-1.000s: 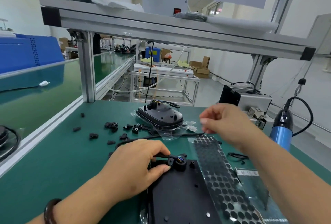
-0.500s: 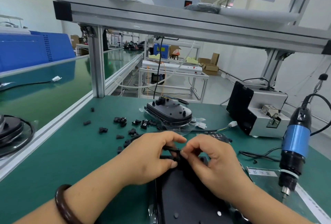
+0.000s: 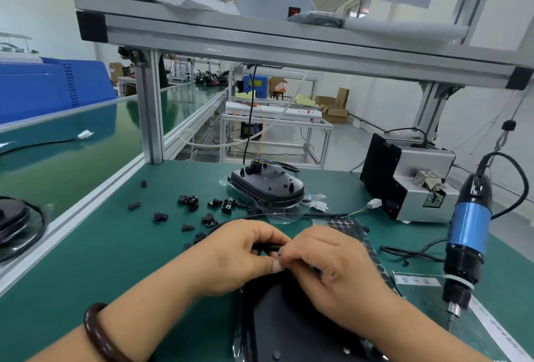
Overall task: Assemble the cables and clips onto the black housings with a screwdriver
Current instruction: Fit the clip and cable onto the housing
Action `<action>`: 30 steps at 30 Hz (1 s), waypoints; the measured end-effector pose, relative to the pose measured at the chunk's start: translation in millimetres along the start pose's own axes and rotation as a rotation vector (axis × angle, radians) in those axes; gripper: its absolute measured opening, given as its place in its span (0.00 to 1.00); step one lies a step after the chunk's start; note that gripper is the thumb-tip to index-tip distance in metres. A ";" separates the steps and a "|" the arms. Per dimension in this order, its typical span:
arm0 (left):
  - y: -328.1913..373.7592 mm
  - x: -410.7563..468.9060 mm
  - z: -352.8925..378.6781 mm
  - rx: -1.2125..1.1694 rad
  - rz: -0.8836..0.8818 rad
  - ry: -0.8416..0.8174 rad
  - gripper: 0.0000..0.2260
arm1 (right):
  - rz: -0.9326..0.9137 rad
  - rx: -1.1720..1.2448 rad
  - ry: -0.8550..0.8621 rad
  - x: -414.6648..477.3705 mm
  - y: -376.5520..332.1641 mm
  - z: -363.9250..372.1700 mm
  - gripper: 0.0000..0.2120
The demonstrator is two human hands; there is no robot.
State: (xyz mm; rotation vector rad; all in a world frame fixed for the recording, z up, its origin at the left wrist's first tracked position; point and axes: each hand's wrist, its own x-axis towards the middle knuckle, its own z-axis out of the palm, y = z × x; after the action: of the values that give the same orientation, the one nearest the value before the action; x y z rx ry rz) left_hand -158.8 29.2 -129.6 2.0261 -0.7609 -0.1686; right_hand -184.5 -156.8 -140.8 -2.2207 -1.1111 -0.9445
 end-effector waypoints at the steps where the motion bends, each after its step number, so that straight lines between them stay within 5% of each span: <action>1: -0.4 -0.2 -0.1 0.053 0.011 0.016 0.13 | 0.016 0.000 0.006 -0.7 0.5 0.4 0.06; 7: -1.0 -0.8 2.1 0.177 0.052 0.101 0.10 | 0.437 0.408 0.119 -7.1 4.0 7.0 0.08; 16: -7.9 1.0 4.3 0.088 0.047 0.160 0.08 | 0.356 0.415 0.071 -5.2 4.7 4.9 0.06; 25: -8.7 -0.8 -19.3 0.093 0.030 -0.004 0.13 | 0.335 0.263 0.080 -2.9 5.9 6.2 0.02; 30: -9.4 1.4 -10.3 0.048 0.032 0.081 0.10 | 0.295 0.271 0.038 -4.2 7.9 5.6 0.03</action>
State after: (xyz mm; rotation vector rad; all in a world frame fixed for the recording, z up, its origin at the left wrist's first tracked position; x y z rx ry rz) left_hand -149.3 39.4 -131.3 2.0522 -0.7523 -0.0499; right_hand -177.7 -159.6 -148.5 -2.0606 -0.8111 -0.6666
